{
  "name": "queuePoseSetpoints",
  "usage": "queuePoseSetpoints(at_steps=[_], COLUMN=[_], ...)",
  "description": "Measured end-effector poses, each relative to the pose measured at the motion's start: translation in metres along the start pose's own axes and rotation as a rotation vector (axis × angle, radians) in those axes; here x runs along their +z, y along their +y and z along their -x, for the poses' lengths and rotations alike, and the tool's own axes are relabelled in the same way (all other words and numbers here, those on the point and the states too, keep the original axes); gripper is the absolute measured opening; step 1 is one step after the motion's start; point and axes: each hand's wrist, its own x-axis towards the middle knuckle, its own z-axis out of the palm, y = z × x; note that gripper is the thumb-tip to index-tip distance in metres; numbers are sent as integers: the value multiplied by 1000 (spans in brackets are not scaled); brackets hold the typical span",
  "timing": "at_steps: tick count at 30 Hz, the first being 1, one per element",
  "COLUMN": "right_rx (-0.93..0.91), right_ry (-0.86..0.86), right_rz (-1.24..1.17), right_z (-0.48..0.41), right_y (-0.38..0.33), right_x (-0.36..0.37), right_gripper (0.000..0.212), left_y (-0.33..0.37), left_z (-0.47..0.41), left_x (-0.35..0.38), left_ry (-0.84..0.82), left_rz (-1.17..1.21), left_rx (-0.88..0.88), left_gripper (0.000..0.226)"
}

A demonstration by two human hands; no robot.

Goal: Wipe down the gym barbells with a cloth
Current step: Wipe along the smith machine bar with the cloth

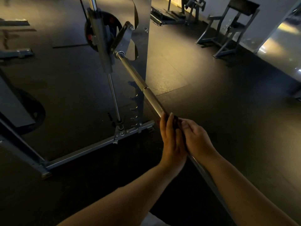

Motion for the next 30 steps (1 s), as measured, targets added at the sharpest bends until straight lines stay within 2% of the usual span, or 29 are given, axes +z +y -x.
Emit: queuePoseSetpoints(at_steps=[3, 7, 14, 19, 22, 26, 30], right_rx=[-18, -38, -4, -7, -57, -93, -58], right_ry=[11, 47, -12, 24, 32, -42, -24], right_rz=[18, 90, -2, 17, 42, 77, 29], right_z=[1, 0, 1, -3, -8, -15, -22], right_y=[1, 1, 1, 3, -1, -11, -12], right_x=[2, 6, 1, 2, 5, 9, 10], right_gripper=[28, 30, 26, 30, 29, 30, 32], left_y=[-2, 6, -3, 8, 14, 14, 1], left_z=[-30, -76, -11, -74, -100, -73, -60], left_x=[-10, -24, 2, -22, -32, -18, -19], left_ry=[35, 132, 91, 116, 156, 170, 98], left_rz=[-33, -12, 12, -38, -89, -70, -135], left_rx=[32, -30, -17, -58, -65, -61, 32], left_gripper=[43, 40, 52, 47, 55, 66, 56])
